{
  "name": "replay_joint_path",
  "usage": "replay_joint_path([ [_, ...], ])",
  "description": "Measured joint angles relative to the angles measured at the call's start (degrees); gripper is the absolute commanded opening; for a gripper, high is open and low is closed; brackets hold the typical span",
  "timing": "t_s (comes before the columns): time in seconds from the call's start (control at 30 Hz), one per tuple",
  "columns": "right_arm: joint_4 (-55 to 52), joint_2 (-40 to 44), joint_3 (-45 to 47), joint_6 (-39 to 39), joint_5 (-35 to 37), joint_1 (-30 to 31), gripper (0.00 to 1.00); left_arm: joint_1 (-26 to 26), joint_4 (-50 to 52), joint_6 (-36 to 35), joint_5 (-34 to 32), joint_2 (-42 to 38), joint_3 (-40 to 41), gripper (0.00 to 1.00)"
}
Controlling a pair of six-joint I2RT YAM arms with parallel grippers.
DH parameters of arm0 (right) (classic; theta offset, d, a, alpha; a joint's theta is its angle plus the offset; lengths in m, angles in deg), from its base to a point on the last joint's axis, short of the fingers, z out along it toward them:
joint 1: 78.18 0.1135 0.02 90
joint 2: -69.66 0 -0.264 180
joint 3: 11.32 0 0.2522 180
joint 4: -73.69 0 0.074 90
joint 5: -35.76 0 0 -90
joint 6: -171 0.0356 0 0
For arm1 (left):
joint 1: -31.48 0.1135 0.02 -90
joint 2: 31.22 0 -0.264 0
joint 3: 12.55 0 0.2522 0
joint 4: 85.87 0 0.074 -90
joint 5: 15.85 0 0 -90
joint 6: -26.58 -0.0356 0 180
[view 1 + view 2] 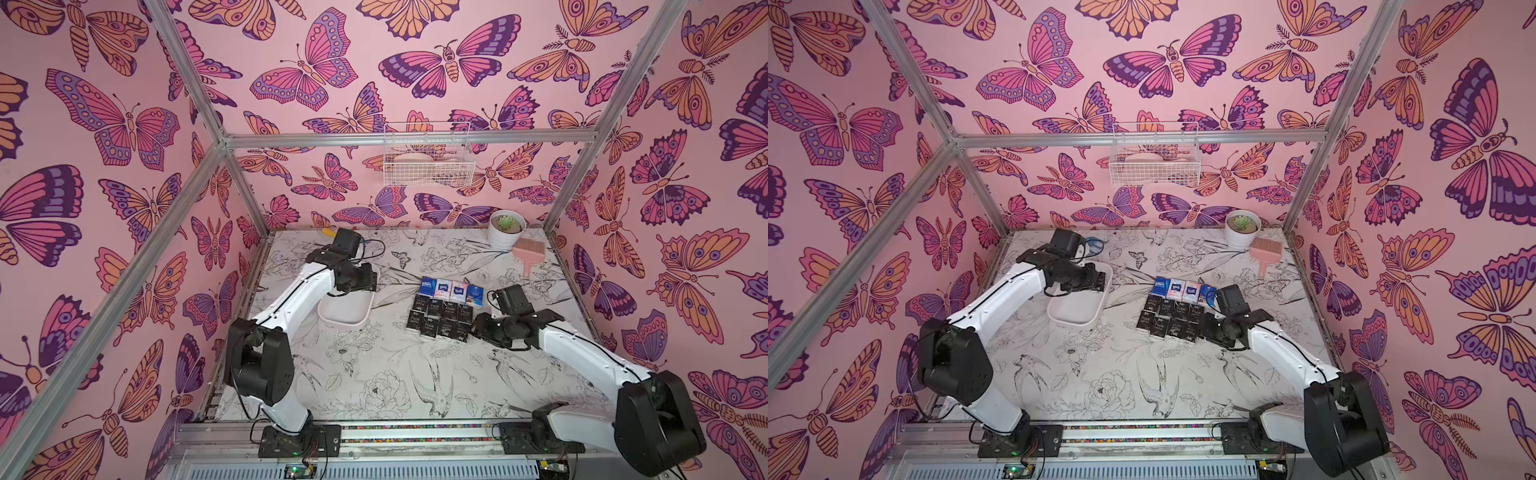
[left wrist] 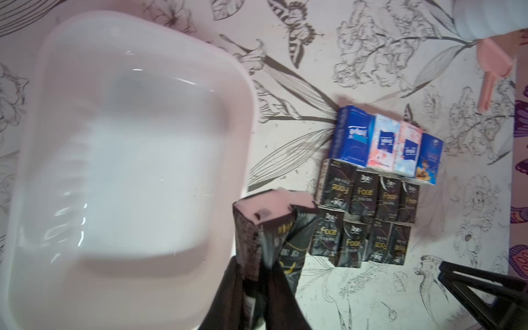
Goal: Take the pocket tissues out of the storage box
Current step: Place the pocket tissues at the center of the board.
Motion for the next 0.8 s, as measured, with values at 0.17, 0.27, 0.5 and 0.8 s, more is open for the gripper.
replay_joint_path([
  [0.17,-2.71,2.34,-0.11,0.04,2.47,-4.11,0.53,-12.55,-0.11,2.34,0.68,2.14,-5.88,0.10],
  [0.27,-4.87,5.05,-0.11,0.09,4.00,-6.51,0.53,-19.50,-1.49,4.15,1.70,5.95,-9.42,0.11],
  [0.5,-8.59,11.37,0.15,0.22,7.19,-11.17,0.53,-29.22,-3.34,8.35,4.48,20.74,-19.45,0.11],
  [0.8,-11.34,14.27,3.02,0.04,9.05,-13.77,0.54,-32.46,-3.89,12.13,6.29,34.73,-30.82,0.12],
])
